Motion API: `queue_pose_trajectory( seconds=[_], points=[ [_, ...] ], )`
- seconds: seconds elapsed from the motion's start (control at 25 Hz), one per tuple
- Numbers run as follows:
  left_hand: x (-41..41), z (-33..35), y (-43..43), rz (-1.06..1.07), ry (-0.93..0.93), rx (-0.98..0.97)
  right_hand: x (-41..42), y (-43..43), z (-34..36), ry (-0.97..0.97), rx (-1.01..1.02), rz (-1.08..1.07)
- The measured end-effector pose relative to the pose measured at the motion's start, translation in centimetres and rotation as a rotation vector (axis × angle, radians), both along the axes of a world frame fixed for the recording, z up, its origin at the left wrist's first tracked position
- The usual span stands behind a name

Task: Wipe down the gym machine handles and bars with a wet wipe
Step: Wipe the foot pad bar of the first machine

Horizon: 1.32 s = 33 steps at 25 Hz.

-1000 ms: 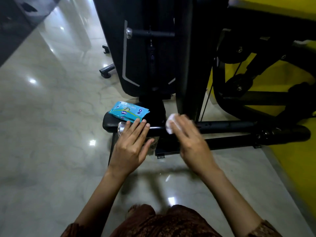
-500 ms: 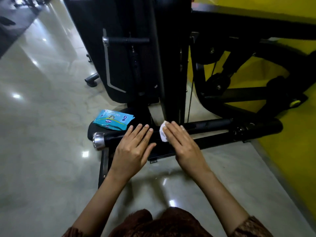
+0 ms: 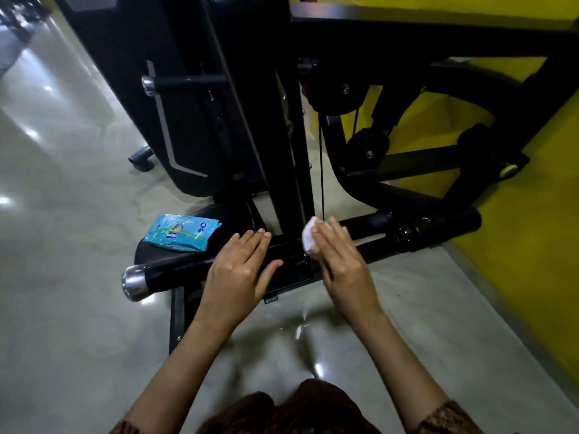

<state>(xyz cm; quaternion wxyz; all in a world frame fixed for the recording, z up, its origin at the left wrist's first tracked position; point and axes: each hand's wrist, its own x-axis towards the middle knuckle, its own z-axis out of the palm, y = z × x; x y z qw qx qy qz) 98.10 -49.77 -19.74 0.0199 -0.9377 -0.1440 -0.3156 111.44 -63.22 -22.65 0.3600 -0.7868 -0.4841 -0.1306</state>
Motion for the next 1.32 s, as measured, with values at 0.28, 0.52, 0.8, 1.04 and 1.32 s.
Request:
queue_pose_trajectory(
  seconds=[0.28, 0.52, 0.8, 1.04, 1.32],
  points=[
    [0.6, 0.2, -0.3, -0.001, 0.022, -0.02, 0.1, 0.4, 0.8, 0.178, 0.108, -0.203],
    [0.8, 0.2, -0.4, -0.017, 0.008, -0.02, 3.9, -1.7, 1.4, 0.199, 0.056, -0.256],
    [0.9, 0.2, -0.2, -0.026, 0.014, -0.028, 1.8, -0.9, 4.1, 0.235, 0.042, -0.085],
    [0.9, 0.0, -0.3, -0.022, 0.011, -0.033, 3.1, -0.1, 5.0, 0.105, -0.265, -0.412],
    [0.8, -0.1, -0.3, -0.017, 0.022, 0.024, 3.8, -0.7, 5.1, 0.164, -0.196, -0.307]
  ],
)
